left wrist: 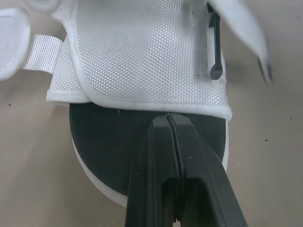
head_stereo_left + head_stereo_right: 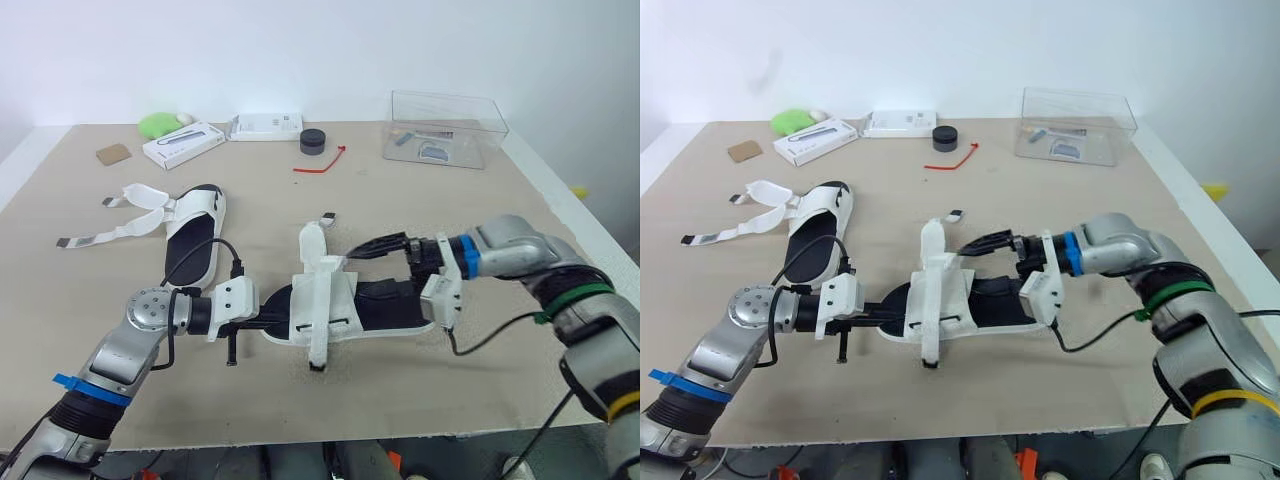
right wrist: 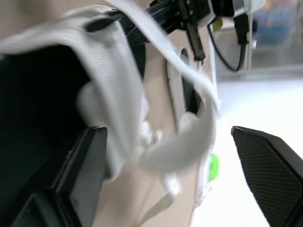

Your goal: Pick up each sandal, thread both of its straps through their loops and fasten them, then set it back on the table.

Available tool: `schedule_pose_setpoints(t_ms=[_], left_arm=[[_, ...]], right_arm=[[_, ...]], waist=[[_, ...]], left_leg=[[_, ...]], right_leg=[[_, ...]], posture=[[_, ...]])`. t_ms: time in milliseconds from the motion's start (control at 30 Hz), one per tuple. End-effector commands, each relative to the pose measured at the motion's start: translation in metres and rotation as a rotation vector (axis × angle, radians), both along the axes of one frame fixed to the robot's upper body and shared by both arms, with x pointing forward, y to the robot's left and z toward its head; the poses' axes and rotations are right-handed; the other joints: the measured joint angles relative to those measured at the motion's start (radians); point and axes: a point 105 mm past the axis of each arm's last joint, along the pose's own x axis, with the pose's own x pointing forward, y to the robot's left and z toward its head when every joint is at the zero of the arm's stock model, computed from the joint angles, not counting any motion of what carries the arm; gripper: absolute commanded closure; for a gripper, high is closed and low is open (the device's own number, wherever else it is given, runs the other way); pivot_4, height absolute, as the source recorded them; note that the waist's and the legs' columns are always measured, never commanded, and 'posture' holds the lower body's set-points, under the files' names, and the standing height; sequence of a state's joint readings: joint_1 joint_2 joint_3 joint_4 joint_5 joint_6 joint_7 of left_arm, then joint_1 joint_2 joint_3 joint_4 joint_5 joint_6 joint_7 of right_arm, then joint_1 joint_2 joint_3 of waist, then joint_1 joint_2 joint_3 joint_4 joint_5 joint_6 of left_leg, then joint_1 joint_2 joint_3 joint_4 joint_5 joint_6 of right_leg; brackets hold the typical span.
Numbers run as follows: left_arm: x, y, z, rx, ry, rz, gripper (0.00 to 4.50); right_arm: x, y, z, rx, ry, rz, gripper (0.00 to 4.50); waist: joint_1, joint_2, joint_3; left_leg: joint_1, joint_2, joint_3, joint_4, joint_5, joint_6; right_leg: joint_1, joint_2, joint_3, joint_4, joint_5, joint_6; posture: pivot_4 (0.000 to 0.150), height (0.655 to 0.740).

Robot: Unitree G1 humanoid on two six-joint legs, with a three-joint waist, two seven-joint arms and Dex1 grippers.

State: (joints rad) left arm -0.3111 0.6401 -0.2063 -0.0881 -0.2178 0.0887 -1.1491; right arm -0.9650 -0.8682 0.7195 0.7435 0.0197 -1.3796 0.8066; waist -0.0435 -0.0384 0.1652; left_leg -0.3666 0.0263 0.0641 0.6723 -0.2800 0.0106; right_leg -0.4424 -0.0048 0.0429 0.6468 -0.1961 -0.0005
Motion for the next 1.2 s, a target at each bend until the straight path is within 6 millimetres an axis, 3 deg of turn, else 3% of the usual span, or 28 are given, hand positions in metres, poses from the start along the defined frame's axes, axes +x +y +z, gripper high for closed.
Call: schedule_pose_setpoints(t_ms=[33,67,100,200,300,433,533,633,767,933,1200], left_arm=[[0.000,-0.002,0.000,0.001,0.008,-0.018,4.50],[0.000,-0.003,0.001,0.002,0.008,-0.020,4.50],[0.001,-0.003,0.001,0.004,0.010,-0.025,4.50],[0.001,-0.002,0.002,0.012,0.014,-0.035,4.50],[0.001,-0.002,0.002,0.013,0.018,-0.040,4.50],[0.001,-0.002,0.003,0.013,0.026,-0.049,4.50],[0.002,-0.003,0.004,0.013,0.027,-0.053,4.50],[0.003,-0.002,0.006,0.014,0.027,-0.054,4.50],[0.004,-0.001,0.007,0.018,0.027,-0.056,4.50],[0.005,0.002,0.009,0.028,0.023,-0.051,4.50],[0.007,0.002,0.011,0.021,0.017,-0.042,4.50]], right_arm=[[-0.003,-0.005,0.021,0.118,0.136,-0.097,0.14],[-0.002,-0.007,0.026,0.165,0.216,-0.149,0.14],[-0.005,-0.009,0.037,0.252,0.402,-0.236,0.14],[-0.040,-0.001,0.050,0.366,1.040,-0.390,0.14],[-0.067,0.012,0.059,0.356,1.325,-0.417,0.14],[-0.091,0.024,0.048,0.296,1.542,-0.469,0.14],[-0.100,0.028,0.021,0.209,1.602,-0.553,0.14],[-0.096,0.027,-0.005,0.172,1.675,-0.683,0.14],[-0.086,0.030,-0.026,0.148,1.675,-0.786,0.14],[-0.090,0.046,-0.030,0.122,1.792,-0.762,0.14],[-0.093,0.058,-0.035,0.101,1.800,-0.777,0.14]], waist=[[0.000,0.000,0.000],[0.000,0.000,0.000],[0.001,0.000,0.000],[0.013,0.005,0.002],[0.012,0.005,0.002],[0.017,0.004,0.002],[0.018,0.004,0.002],[0.019,0.003,0.001],[0.019,0.002,0.001],[0.019,0.002,0.001],[0.019,0.000,0.001]], left_leg=[[0.000,0.000,0.000,0.000,0.000,0.000],[0.000,0.000,0.000,0.000,0.000,0.000],[0.000,0.000,0.000,0.000,0.000,0.000],[-0.001,0.000,-0.001,0.000,0.000,0.000],[-0.002,0.002,-0.001,0.000,-0.001,0.000],[0.000,0.003,-0.002,0.001,0.000,0.000],[-0.001,0.003,-0.001,0.001,0.000,0.001],[-0.002,0.003,-0.001,0.002,0.000,0.000],[-0.003,0.002,-0.001,0.002,0.000,0.000],[-0.004,0.002,-0.002,0.002,0.000,0.001],[-0.004,0.002,-0.003,0.002,0.000,0.001]], right_leg=[[0.000,0.000,0.000,0.000,0.000,0.000],[0.000,0.000,0.000,0.000,0.000,0.000],[0.000,0.000,0.000,0.000,0.000,0.000],[-0.001,-0.001,-0.001,0.001,0.000,0.001],[0.000,0.000,-0.002,0.000,-0.002,0.000],[0.000,0.002,-0.004,0.000,-0.004,0.007],[0.000,0.002,-0.003,0.000,-0.004,0.008],[-0.001,0.002,-0.003,-0.001,-0.004,0.009],[-0.002,0.001,-0.002,-0.001,-0.004,0.009],[-0.002,0.002,-0.002,-0.001,-0.004,0.009],[-0.002,0.002,-0.003,-0.001,-0.004,0.009]], posture=[[0.150,0.7400],[0.150,0.7400],[0.150,0.7400],[0.150,0.7400],[0.150,0.7400],[0.150,0.7400],[0.150,0.7400],[0.150,0.7400],[0.150,0.7400],[0.150,0.7400],[0.150,0.7400]])
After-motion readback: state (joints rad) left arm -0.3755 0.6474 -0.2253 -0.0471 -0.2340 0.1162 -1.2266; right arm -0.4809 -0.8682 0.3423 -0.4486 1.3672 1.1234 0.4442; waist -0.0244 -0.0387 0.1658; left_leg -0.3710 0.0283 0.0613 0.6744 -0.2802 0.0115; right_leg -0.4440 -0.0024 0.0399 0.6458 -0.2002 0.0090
